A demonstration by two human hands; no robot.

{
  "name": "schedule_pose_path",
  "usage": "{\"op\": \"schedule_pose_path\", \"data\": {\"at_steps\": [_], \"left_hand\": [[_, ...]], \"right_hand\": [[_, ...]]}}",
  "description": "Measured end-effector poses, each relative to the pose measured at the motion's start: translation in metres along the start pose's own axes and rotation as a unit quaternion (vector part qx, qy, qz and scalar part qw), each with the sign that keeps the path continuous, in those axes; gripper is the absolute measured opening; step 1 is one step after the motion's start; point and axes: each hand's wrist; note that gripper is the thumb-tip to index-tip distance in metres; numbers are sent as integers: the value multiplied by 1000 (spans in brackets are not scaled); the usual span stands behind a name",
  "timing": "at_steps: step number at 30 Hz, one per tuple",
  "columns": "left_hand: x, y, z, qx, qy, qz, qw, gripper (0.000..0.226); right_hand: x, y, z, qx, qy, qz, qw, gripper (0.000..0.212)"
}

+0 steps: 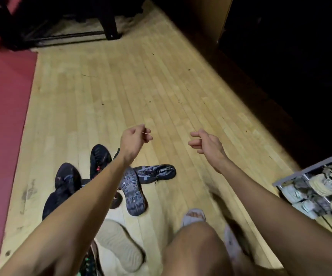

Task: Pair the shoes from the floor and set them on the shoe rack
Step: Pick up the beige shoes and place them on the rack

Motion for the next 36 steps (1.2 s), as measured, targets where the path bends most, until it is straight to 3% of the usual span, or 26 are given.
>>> {"op": "schedule_pose_path", "data": {"at_steps": [3,8,17,26,30,31,34,36], "left_hand": [[2,12,31,-20,33,2,999,38],[35,23,75,-65,53,18,996,40],[168,55,97,-160,60,186,967,39],[283,67,81,-194,43,328,924,22],[313,80,69,-214,-11,372,903,9],[319,84,66,-212,-32,384,898,15],[340,87,56,-208,-61,424,879,71],[345,83,51,-224,-113,444,860,93]], "right_hand": [[7,3,-27,43,18,35,998,36],[-5,3,-64,107,41,54,992,41],[-98,-22,-131,194,37,-79,977,32],[-164,-40,-181,253,114,-148,949,71],[-190,-45,-190,281,122,-163,938,51],[-196,-46,-191,284,125,-167,936,51],[-210,-50,-193,282,134,-178,933,57],[-218,-51,-193,281,136,-182,932,58]]}}
Point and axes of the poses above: each hand's wrist, its own y-axis away from the middle knuckle, its own z-axis out of the back of the hand, x = y × z, and after that the axes turned 8 degrees about -y, right-handed
